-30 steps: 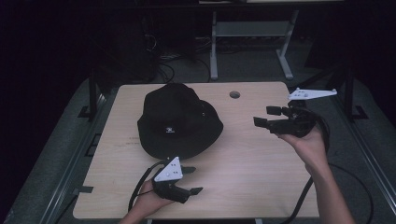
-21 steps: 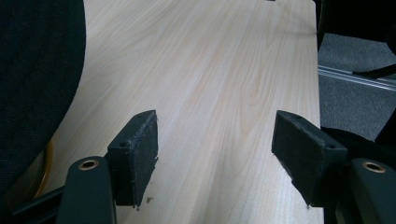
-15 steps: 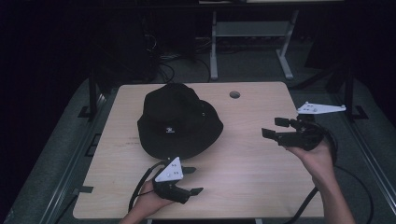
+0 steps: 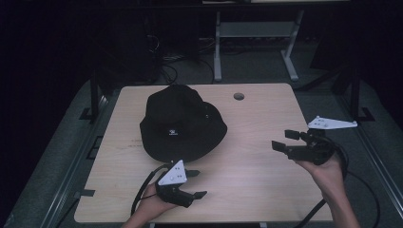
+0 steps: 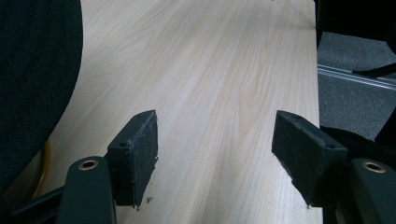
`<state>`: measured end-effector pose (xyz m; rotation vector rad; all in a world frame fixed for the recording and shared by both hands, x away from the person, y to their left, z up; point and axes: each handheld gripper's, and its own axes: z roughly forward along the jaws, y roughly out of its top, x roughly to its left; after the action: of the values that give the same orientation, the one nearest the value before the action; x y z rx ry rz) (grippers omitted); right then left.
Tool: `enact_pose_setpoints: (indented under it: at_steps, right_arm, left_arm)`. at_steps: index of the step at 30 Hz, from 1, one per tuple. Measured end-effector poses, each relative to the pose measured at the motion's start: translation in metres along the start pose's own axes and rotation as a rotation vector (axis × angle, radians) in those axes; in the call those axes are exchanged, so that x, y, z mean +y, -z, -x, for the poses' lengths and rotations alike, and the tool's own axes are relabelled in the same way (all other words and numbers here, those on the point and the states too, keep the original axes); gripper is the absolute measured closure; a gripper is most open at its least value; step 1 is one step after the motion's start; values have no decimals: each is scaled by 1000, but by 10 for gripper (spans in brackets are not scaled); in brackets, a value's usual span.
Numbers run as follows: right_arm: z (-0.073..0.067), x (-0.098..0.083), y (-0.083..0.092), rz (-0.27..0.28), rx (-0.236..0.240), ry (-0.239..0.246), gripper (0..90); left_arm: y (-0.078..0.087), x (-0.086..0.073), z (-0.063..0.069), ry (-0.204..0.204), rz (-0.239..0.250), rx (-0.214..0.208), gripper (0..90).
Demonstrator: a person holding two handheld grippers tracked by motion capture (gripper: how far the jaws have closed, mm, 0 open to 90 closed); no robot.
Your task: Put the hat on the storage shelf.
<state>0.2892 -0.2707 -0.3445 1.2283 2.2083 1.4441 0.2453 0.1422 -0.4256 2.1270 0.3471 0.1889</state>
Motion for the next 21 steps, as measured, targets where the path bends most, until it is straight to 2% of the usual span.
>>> enact_pose_setpoints:
  at_steps: [21]
  right_arm:
    - [9,-45,8,13,-42,-32,233]
  left_arm:
    - [-2,-1,1,2,-4,-2,306]
